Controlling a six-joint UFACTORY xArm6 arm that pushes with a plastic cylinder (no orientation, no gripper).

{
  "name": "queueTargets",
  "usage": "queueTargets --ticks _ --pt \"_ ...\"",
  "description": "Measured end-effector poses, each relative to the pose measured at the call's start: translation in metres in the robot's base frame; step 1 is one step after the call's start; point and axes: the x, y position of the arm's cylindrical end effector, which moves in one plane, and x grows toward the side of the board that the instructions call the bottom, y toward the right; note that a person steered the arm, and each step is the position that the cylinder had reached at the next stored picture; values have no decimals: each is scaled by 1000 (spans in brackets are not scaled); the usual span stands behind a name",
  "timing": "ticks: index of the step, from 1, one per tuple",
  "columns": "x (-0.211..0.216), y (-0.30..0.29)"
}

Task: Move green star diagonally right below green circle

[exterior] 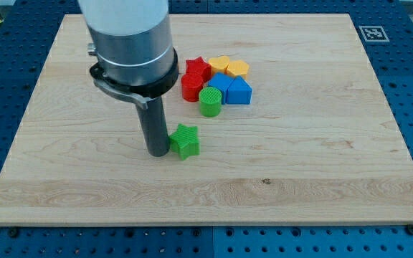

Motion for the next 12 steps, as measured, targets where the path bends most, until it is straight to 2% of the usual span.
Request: queueTargets --ticks 5,12 --pt "1 56" --pt "-8 75"
